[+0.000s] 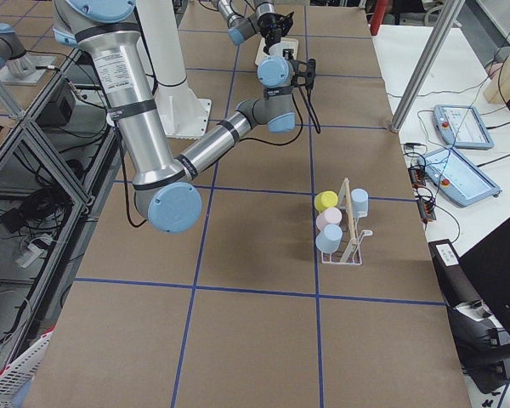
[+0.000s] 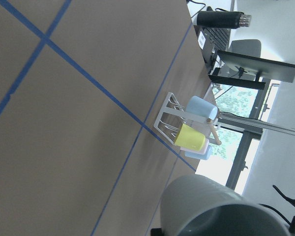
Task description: Transfer IKEA cup to right arm and place on rack
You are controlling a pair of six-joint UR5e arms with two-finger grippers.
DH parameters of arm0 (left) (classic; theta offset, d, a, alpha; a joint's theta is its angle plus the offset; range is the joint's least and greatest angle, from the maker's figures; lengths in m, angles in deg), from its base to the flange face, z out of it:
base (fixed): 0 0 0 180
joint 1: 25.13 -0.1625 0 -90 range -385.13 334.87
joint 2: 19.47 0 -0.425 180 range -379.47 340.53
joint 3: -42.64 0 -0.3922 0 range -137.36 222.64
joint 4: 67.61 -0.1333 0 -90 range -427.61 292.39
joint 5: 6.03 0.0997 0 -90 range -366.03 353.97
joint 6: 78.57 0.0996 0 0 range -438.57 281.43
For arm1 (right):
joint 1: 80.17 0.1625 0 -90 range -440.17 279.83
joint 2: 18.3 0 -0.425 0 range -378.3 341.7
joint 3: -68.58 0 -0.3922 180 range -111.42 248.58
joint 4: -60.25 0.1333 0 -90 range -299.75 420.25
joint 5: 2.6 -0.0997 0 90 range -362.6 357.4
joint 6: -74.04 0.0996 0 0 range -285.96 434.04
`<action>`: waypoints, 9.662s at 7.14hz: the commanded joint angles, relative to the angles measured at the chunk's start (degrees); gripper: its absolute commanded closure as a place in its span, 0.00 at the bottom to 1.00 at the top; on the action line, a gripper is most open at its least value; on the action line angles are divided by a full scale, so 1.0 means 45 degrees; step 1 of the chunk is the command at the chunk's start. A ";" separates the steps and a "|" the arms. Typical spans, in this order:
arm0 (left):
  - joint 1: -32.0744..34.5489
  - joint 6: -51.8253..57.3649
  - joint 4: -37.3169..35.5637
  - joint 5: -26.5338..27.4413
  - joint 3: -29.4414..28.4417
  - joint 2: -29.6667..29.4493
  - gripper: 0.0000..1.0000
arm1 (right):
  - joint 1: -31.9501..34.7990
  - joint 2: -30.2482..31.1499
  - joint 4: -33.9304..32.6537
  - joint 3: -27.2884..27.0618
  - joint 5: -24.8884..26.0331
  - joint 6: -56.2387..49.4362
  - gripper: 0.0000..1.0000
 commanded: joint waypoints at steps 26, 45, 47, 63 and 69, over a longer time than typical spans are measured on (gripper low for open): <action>-0.1299 -0.2372 0.6984 0.3714 -0.2412 -0.0764 0.00 | -0.2664 -0.0825 0.4513 0.0580 0.4543 0.3584 0.70; 0.3528 0.3819 0.3137 -0.2204 -0.2959 0.1232 0.00 | 0.6164 -0.1177 -0.8163 0.6869 -0.0006 -1.5147 0.70; 0.3508 0.3819 0.3137 -0.2184 -0.2959 0.1252 0.00 | 0.6028 -0.1156 -0.8143 0.6967 0.0033 -1.5127 0.69; 0.3547 0.3721 0.3098 -0.2204 -0.2861 0.1271 0.00 | 0.4894 -0.0980 -0.8103 0.7709 0.0912 -1.5108 0.02; 0.7116 0.9484 -0.0038 -0.5543 -0.2783 0.3356 0.00 | 0.5129 -0.0885 -0.8202 0.6697 -0.0084 -1.4796 0.02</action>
